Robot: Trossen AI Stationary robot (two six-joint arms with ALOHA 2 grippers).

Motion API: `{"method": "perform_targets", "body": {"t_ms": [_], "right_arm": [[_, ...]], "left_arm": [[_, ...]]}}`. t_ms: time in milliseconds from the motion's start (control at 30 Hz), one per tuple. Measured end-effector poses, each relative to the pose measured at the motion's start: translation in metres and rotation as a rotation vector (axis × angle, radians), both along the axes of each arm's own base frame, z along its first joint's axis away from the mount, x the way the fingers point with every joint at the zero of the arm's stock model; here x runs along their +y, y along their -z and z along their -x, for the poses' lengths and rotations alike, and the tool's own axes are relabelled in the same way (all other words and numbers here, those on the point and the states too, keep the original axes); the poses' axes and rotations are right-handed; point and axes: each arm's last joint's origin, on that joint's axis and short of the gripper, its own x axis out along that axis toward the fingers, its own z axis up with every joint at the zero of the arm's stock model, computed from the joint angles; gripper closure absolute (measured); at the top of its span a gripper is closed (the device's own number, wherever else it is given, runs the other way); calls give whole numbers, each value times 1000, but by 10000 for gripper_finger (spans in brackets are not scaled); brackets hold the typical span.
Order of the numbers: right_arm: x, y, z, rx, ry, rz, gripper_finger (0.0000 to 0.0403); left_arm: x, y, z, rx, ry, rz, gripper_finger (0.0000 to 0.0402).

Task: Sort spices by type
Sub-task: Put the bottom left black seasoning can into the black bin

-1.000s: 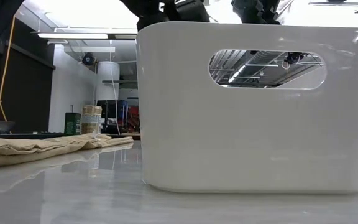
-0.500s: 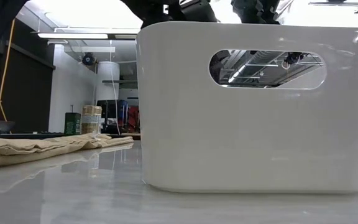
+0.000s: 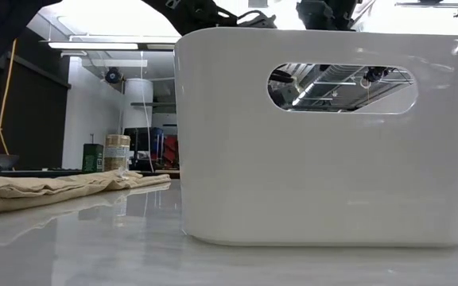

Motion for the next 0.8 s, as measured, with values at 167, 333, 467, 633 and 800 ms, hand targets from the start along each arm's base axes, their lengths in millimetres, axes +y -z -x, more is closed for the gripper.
{"method": "perform_targets", "body": {"t_ms": [167,333,467,633,800], "right_arm": [[-4,-1,0,-19,14,7,151],[-5,-2,-2,-31,7,15,151],[-5,-2,-2,-31,6,16,151],[-5,-2,-2,-36,7,17,151],[-5,-2,-2,-41,7,18,151]], "left_arm": [[-2,5,-1,13,-16,-7,52],[-9,10,-3,27,-21,-46,52],[-13,11,-3,28,-33,-65,52],[-23,12,-3,34,-33,-94,52],[-41,12,-3,33,6,-125,52]]}}
